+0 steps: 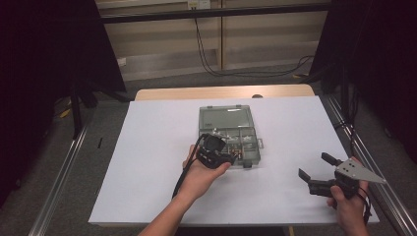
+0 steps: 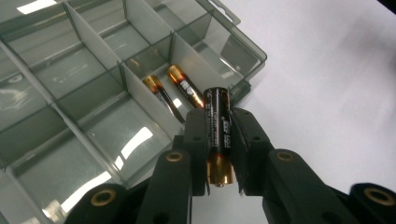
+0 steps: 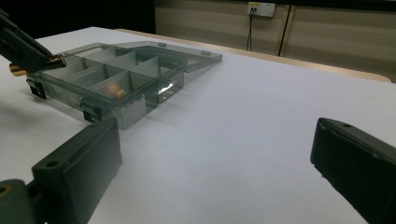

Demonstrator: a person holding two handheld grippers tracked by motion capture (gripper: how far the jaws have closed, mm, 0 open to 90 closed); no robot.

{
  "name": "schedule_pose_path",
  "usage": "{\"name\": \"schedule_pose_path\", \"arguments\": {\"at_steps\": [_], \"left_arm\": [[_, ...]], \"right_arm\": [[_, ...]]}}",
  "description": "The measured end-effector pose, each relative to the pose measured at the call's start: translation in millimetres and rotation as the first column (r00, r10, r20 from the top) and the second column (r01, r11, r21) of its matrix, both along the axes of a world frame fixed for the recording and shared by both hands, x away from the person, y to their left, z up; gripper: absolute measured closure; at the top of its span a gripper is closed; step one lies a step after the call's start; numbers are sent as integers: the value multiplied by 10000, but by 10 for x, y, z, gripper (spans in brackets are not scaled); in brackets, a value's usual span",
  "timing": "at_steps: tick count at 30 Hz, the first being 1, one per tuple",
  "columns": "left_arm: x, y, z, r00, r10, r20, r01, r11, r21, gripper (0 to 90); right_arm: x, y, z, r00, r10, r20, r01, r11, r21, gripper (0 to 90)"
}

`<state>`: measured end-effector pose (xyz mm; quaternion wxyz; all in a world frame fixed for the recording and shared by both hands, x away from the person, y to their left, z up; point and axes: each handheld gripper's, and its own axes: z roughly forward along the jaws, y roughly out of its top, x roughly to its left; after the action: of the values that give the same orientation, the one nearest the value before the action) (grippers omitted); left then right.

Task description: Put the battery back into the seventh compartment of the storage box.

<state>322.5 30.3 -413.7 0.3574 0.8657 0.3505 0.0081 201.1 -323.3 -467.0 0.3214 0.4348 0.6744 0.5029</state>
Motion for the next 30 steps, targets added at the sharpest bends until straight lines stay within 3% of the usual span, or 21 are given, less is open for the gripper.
{"name": "schedule_pose_path", "arguments": {"at_steps": [15, 30], "left_arm": [[137, -157, 94, 9999, -100, 117, 102, 9998, -178, 771], [301, -187, -57, 9993, 349, -103, -350, 9992, -179, 770]], "right_arm": [[-14, -7, 8, 10000, -67, 32, 67, 10000, 25, 12], [-9, 2, -5, 10000, -57, -1, 57, 10000, -9, 12]]}}
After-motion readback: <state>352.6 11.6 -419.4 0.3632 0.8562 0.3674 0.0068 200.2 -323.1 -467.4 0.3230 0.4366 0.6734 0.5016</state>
